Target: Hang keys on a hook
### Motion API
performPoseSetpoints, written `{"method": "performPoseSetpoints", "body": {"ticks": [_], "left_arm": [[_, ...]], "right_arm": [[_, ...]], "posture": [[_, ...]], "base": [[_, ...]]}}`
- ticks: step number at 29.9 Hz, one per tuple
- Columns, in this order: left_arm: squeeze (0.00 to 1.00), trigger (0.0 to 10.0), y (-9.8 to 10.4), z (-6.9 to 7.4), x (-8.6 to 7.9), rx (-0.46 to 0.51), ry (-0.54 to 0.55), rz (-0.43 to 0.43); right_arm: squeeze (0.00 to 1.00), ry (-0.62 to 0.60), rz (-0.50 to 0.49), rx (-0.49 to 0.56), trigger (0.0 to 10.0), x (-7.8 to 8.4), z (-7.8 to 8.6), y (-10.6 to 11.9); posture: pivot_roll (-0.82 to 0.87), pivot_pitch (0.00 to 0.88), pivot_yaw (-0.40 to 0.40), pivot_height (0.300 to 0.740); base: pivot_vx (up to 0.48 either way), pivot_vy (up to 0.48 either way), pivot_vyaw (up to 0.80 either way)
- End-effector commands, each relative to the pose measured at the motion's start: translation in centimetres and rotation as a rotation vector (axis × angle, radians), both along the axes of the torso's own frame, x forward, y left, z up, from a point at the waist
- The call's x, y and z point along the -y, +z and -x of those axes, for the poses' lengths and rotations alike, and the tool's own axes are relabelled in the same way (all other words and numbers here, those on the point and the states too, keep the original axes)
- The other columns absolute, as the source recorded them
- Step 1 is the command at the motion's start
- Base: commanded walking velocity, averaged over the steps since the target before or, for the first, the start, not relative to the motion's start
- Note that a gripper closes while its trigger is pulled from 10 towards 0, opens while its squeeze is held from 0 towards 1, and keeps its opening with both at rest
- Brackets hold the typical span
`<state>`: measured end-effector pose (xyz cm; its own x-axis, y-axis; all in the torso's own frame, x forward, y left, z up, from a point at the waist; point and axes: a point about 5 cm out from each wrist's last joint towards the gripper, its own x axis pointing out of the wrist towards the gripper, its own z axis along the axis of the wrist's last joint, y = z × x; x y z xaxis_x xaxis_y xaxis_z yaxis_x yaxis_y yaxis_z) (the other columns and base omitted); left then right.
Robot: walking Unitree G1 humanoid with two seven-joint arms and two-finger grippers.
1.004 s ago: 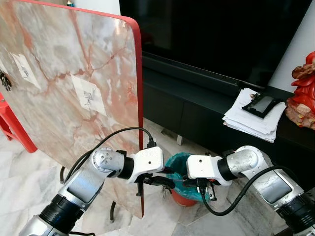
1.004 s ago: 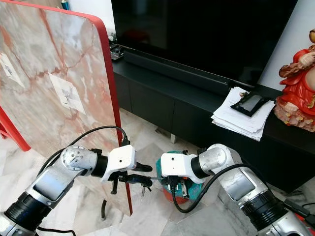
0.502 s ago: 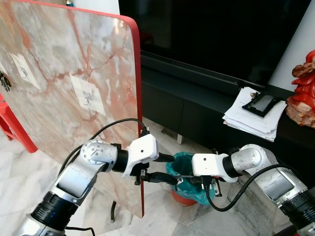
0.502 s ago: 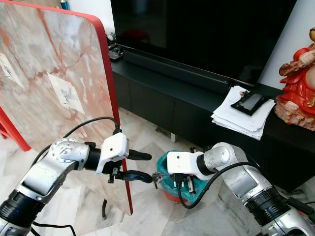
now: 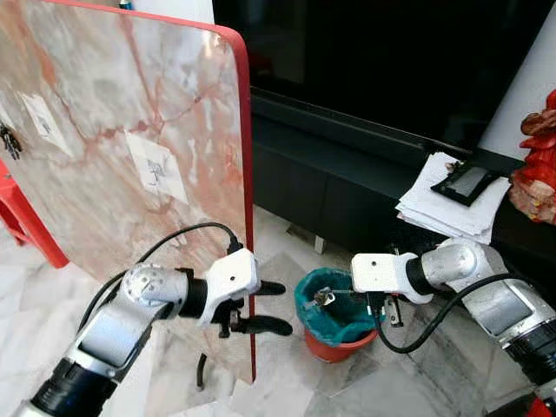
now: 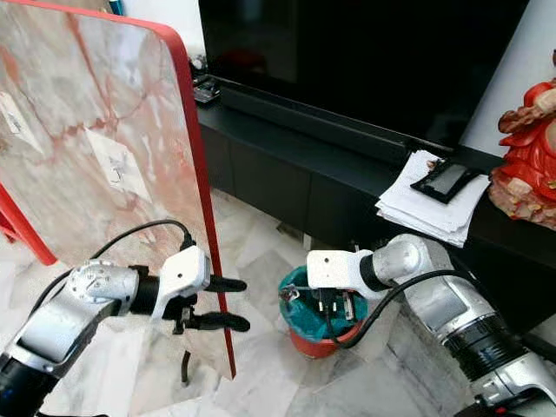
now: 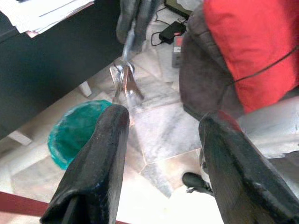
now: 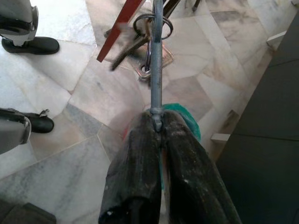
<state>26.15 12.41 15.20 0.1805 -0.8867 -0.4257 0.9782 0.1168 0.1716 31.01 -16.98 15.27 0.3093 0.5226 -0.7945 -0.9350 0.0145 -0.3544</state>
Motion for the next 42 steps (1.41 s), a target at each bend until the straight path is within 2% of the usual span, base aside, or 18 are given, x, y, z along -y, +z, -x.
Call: {"method": "performPoseSetpoints", "body": {"ticks": [1, 7, 14, 18, 23, 33, 35, 38, 42], "left_arm": [[0.0, 10.0, 0.0, 0.4, -0.1, -0.007, -0.002, 0.005], [0.0, 10.0, -0.6, 0.8, -0.3, -0.011, 0.028, 0.021], [0.0, 10.0, -1.1, 0.5, -0.6, 0.027, 0.078, 0.046], [0.0, 10.0, -2.1, 0.5, -1.0, 0.034, 0.091, -0.003], [0.0, 10.0, -2.2, -0.2, -1.0, 0.061, 0.157, 0.057], [0.0, 10.0, -3.3, -0.9, -1.6, 0.098, 0.249, 0.145], [0.0, 10.0, -3.5, -1.3, -1.5, 0.121, 0.265, 0.171], [0.0, 10.0, -3.7, -1.4, -1.3, 0.114, 0.262, 0.189], [0.0, 10.0, -4.5, -0.8, -1.2, 0.057, 0.199, 0.164]], "right_arm": [[0.0, -0.001, -0.026, 0.052, 0.0, 0.6, -0.5, 2.1], [0.0, 0.013, 0.016, 0.073, 0.0, 2.1, -0.7, 3.3], [0.0, 0.058, 0.002, 0.051, 0.0, 2.3, -0.3, 4.2], [0.0, 0.098, 0.026, 0.024, 0.0, 2.7, 0.1, 4.6], [0.0, 0.114, 0.036, 0.009, 0.0, 2.9, 0.4, 4.6], [0.0, 0.141, 0.012, 0.015, 0.0, 2.4, 0.4, 5.1], [0.0, 0.169, 0.0, 0.011, 0.0, 1.8, 0.5, 5.3], [0.0, 0.184, 0.0, 0.009, 0.0, 1.7, 0.5, 5.4], [0.0, 0.214, 0.005, 0.009, 0.0, 1.4, 0.6, 5.7]], "posture": [[0.06, 0.024, -0.022, 0.74], [0.05, 0.018, -0.019, 0.74], [0.05, 0.016, -0.018, 0.74], [0.05, 0.029, -0.018, 0.74], [0.04, 0.037, -0.018, 0.74], [0.04, 0.045, -0.019, 0.74], [0.04, 0.044, -0.021, 0.74], [0.04, 0.045, -0.022, 0.74], [0.04, 0.05, -0.022, 0.74]], "base": [[0.0, 0.0, 0.0], [0.0, 0.0, 0.0], [0.0, 0.0, 0.0], [0.0, 0.0, 0.0], [0.0, 0.0, 0.0], [0.0, 0.0, 0.0], [0.0, 0.0, 0.0], [0.0, 0.0, 0.0], [0.0, 0.0, 0.0]]}}
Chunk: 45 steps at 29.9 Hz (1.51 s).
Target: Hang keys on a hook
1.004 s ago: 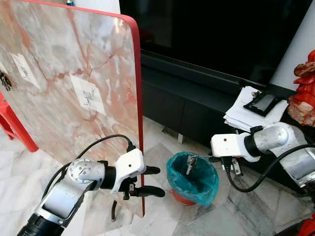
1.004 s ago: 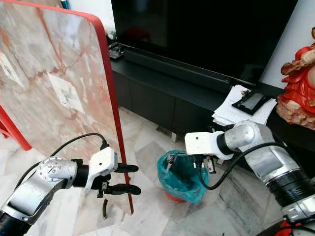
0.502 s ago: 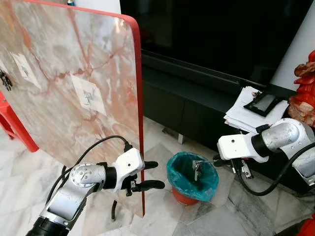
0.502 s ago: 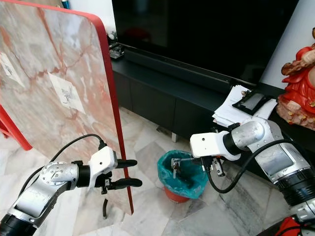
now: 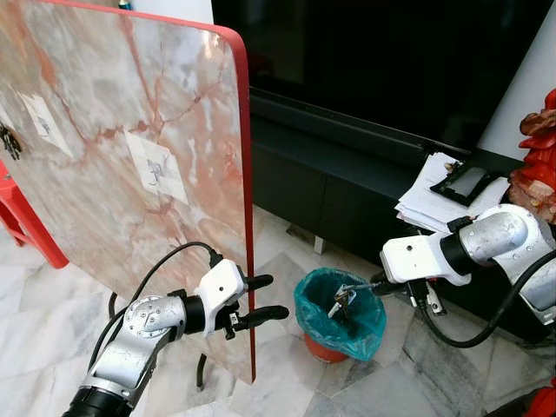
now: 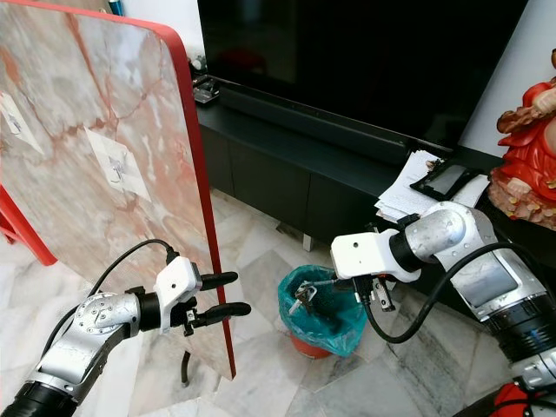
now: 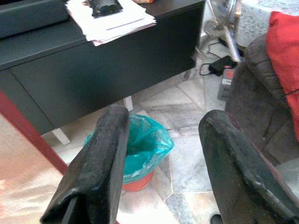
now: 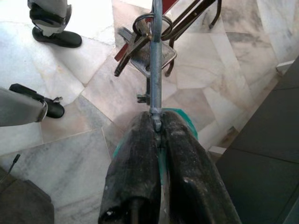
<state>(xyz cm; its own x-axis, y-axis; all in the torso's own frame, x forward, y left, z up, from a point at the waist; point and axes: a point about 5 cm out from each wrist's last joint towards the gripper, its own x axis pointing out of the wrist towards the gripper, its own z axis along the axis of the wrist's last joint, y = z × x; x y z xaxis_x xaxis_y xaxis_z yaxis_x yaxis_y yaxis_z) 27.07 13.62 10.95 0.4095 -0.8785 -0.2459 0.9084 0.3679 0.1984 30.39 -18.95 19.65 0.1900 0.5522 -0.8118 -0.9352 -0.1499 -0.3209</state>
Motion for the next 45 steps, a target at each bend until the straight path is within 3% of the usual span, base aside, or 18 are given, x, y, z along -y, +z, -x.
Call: {"method": "performPoseSetpoints", "body": {"ticks": [1, 3, 9, 20, 24, 45], "left_arm": [[0.0, 10.0, -0.3, 0.1, 0.0, -0.015, -0.031, -0.013], [0.0, 10.0, -0.8, 0.4, 0.0, -0.027, -0.077, -0.037], [0.0, 10.0, -0.7, 0.1, 0.0, -0.007, -0.077, -0.049], [0.0, 10.0, -0.8, 0.4, 0.4, -0.053, -0.168, -0.068], [0.0, 10.0, -0.7, 0.0, 0.7, -0.021, -0.147, -0.059], [0.0, 10.0, 0.2, 0.2, 1.6, -0.057, -0.216, -0.037]], "right_arm": [[0.0, 0.044, -0.015, 0.042, 0.0, -0.6, 0.0, 1.3], [0.0, 0.082, -0.017, 0.038, 0.0, -1.2, 0.2, 1.6], [0.0, 0.123, -0.006, 0.029, 0.0, -1.6, 0.5, 1.8], [0.0, 0.252, 0.012, -0.046, 0.0, -3.1, 2.5, 0.9], [0.0, 0.289, 0.0, -0.06, 0.0, -4.0, 2.9, 0.6], [0.0, 0.376, -0.029, -0.071, 0.0, -6.7, 4.1, -0.2]], "posture": [[0.04, 0.05, -0.022, 0.74], [0.04, 0.05, -0.022, 0.74], [0.04, 0.054, -0.02, 0.74], [0.03, 0.057, -0.015, 0.74], [0.04, 0.06, -0.015, 0.74], [0.04, 0.044, -0.015, 0.74]], "base": [[0.0, 0.0, 0.0], [0.0, 0.0, 0.0], [0.0, 0.0, 0.0], [0.0, 0.0, 0.0], [0.0, 0.0, 0.0], [0.0, 0.0, 0.0]]}}
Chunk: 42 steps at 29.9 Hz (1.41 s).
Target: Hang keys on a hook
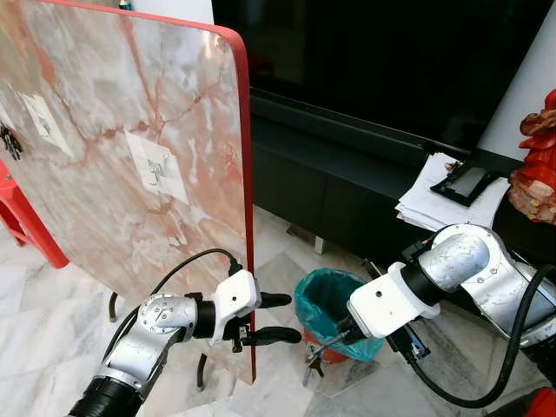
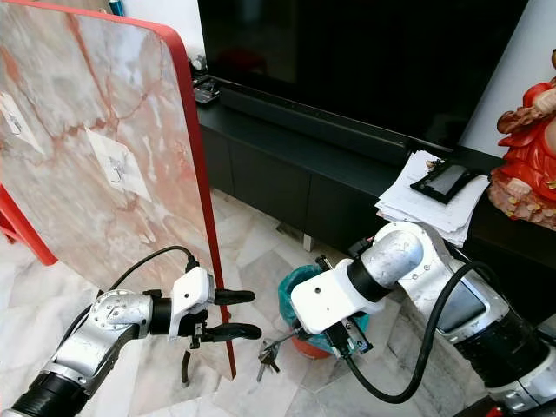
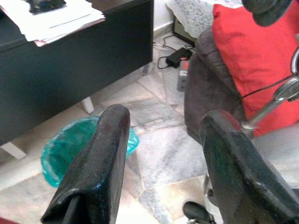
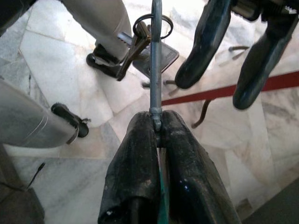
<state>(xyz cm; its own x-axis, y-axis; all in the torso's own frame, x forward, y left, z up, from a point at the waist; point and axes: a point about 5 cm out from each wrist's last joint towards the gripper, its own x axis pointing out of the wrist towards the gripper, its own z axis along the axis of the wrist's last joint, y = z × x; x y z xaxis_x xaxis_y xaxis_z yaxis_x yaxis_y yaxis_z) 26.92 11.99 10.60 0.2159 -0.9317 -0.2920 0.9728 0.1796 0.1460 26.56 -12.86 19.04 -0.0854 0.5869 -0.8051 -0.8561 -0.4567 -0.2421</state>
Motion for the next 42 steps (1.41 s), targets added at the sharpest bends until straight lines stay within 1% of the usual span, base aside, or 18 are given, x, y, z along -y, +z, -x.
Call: {"method": "performPoseSetpoints", "body": {"ticks": [1, 8, 9, 11, 17, 25, 30, 32, 36, 37, 42], "left_arm": [[0.0, 10.0, 0.7, 0.1, 0.0, 0.003, -0.031, -0.011], [0.0, 10.0, 1.1, 0.1, -0.1, -0.004, -0.048, -0.012], [0.0, 10.0, 0.9, 0.3, -0.3, -0.021, -0.067, -0.035], [0.0, 10.0, 0.9, 0.4, -0.3, -0.031, -0.08, -0.043], [0.0, 10.0, 1.5, 0.8, -0.1, -0.034, -0.12, -0.052], [0.0, 10.0, 1.8, 0.7, 0.2, -0.023, -0.126, -0.051], [0.0, 10.0, 1.7, 1.1, 0.2, -0.049, -0.149, -0.072], [0.0, 10.0, 1.4, 1.6, -0.2, -0.074, -0.184, -0.116], [0.0, 10.0, 1.3, 1.5, -0.4, -0.065, -0.169, -0.139], [0.0, 10.0, 1.1, 1.5, -0.6, -0.066, -0.167, -0.161], [0.0, 10.0, 0.9, 1.5, -0.8, -0.07, -0.17, -0.18]], "right_arm": [[0.0, 0.034, -0.018, 0.022, 0.0, -0.7, 0.3, 0.4], [0.0, 0.038, -0.038, 0.036, 0.0, -1.3, 0.1, 0.6], [0.0, 0.043, -0.042, 0.038, 0.0, -1.5, 0.1, 0.6], [0.0, 0.047, -0.049, 0.039, 0.0, -1.8, 0.2, 0.7], [0.0, 0.056, -0.088, 0.055, 0.0, -2.7, 0.0, 1.1], [0.0, 0.058, -0.116, 0.064, 0.0, -3.5, -0.1, 1.3], [0.0, 0.056, -0.116, 0.066, 0.0, -3.5, -0.2, 1.3], [0.0, 0.051, -0.104, 0.072, 0.0, -3.3, -0.4, 1.2], [0.0, 0.048, -0.086, 0.074, 0.0, -3.1, -0.5, 1.1], [0.0, 0.047, -0.078, 0.073, 0.0, -2.9, -0.5, 1.0], [0.0, 0.042, -0.06, 0.074, 0.0, -2.7, -0.5, 0.9]], "posture": [[0.04, 0.045, -0.016, 0.74], [0.04, 0.047, -0.015, 0.74], [0.04, 0.048, -0.016, 0.74], [0.03, 0.05, -0.016, 0.74], [0.04, 0.054, -0.018, 0.74], [0.04, 0.055, -0.02, 0.74], [0.04, 0.055, -0.021, 0.74], [0.04, 0.055, -0.021, 0.74], [0.04, 0.055, -0.022, 0.74], [0.04, 0.055, -0.022, 0.74], [0.04, 0.055, -0.022, 0.74]], "base": [[0.0, 0.0, 0.0], [0.0, 0.0, 0.0], [0.0, 0.0, 0.0], [0.0, 0.0, 0.0], [0.0, 0.0, 0.0], [0.0, 0.0, 0.0], [0.0, 0.0, 0.0], [0.0, 0.0, 0.0], [0.0, 0.0, 0.0], [0.0, 0.0, 0.0], [0.0, 0.0, 0.0]]}}
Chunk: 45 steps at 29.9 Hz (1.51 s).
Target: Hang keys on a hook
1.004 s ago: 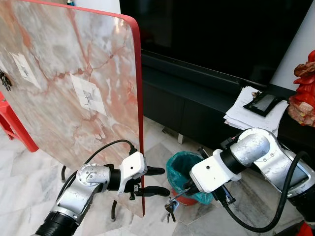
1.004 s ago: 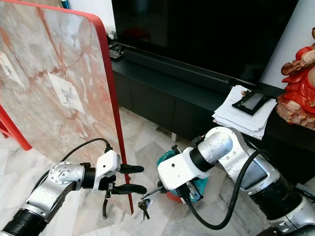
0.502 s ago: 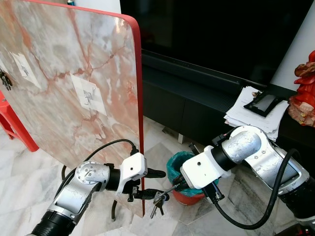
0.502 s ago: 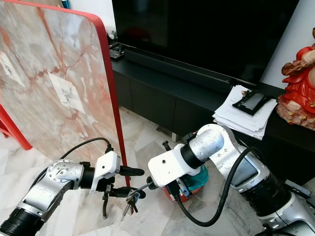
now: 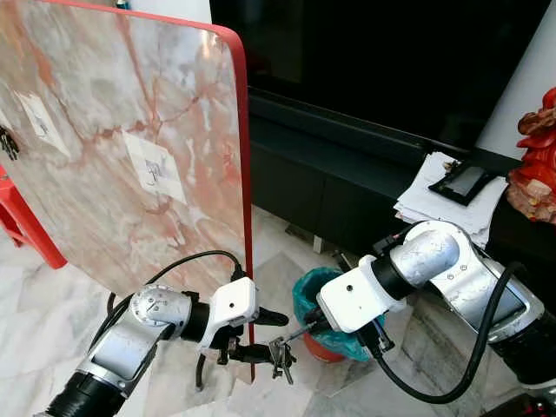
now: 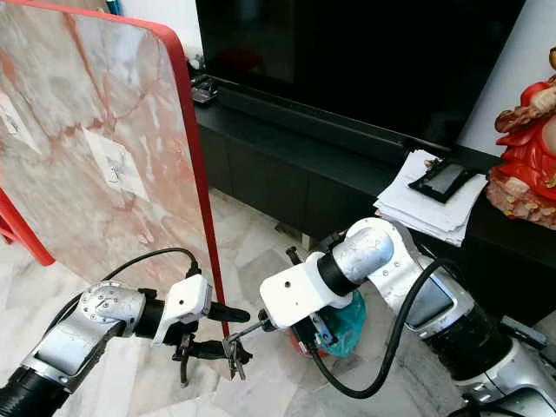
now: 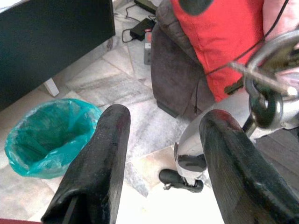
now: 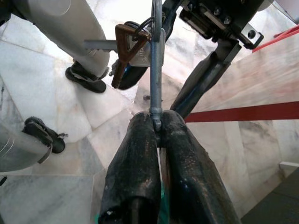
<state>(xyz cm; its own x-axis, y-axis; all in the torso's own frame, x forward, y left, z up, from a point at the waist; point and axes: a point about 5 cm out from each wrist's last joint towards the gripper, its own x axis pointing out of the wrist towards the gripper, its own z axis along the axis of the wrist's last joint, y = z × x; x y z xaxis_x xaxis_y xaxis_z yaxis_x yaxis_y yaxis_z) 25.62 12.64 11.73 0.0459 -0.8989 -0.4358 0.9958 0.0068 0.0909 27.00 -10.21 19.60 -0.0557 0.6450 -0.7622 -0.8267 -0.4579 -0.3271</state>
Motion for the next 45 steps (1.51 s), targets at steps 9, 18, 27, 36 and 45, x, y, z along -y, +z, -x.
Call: {"method": "performPoseSetpoints", "body": {"ticks": [9, 18, 27, 36, 45], "left_arm": [[0.0, 10.0, -0.3, 0.0, -0.6, 0.025, -0.001, -0.071], [0.0, 10.0, -0.5, 0.1, -0.8, 0.016, -0.007, -0.099], [0.0, 10.0, 0.1, -0.7, 0.1, 0.051, 0.034, -0.015], [0.0, 10.0, 0.0, -0.4, 0.3, 0.027, 0.008, -0.017], [0.0, 10.0, -0.3, -0.8, 0.6, 0.035, 0.039, 0.007]], "right_arm": [[0.0, -0.001, 0.05, 0.021, 0.0, 0.6, -0.3, 0.0], [0.0, -0.025, 0.079, 0.037, 0.0, 1.0, -0.7, -0.4], [0.0, -0.021, 0.064, 0.04, 0.0, 0.9, -0.7, -0.2], [0.0, -0.015, 0.045, 0.036, 0.0, 0.5, -0.8, -0.2], [0.0, -0.007, 0.02, 0.04, 0.0, 0.1, -0.7, 0.3]], "posture": [[0.04, 0.055, -0.022, 0.74], [0.04, 0.052, -0.023, 0.74], [0.04, 0.045, -0.024, 0.74], [0.04, 0.049, -0.024, 0.74], [0.04, 0.05, -0.024, 0.74]], "base": [[0.0, 0.0, 0.0], [0.0, 0.0, 0.0], [0.0, 0.0, 0.0], [0.0, 0.0, 0.0], [0.0, 0.0, 0.0]]}}
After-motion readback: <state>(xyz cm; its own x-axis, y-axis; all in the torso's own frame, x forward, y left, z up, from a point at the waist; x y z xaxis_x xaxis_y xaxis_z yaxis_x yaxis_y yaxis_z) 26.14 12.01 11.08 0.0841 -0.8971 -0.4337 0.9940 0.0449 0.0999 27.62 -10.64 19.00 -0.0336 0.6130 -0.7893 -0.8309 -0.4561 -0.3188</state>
